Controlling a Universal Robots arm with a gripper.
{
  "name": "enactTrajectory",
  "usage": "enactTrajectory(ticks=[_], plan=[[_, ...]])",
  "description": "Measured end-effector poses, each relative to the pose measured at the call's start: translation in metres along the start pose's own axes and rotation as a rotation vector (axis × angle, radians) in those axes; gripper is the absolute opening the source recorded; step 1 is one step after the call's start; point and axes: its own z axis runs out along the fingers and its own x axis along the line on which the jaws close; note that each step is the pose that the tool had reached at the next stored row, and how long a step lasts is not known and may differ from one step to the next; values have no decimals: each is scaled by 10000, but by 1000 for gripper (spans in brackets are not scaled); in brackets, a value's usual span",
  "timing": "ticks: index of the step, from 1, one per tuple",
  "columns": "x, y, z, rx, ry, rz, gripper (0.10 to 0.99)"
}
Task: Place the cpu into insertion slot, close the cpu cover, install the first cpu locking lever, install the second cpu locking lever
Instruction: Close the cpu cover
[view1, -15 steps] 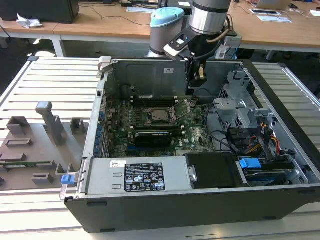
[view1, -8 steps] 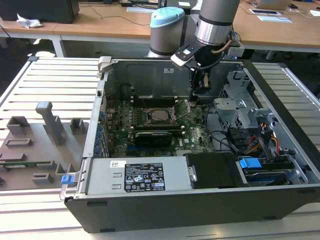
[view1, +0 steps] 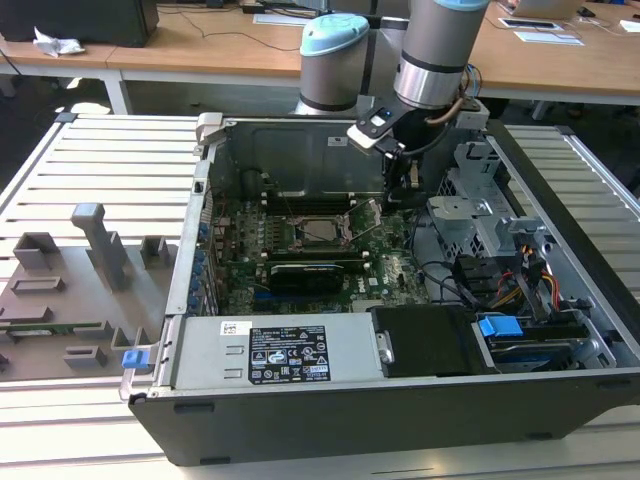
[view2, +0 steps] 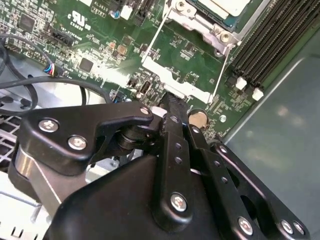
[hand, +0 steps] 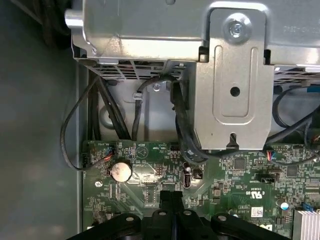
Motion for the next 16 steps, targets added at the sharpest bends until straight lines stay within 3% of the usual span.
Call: enactTrajectory(ticks=[9,16], plan=[[2,-105,10,-1,-1,0,106],[3,-111,11,0,0,1,106]])
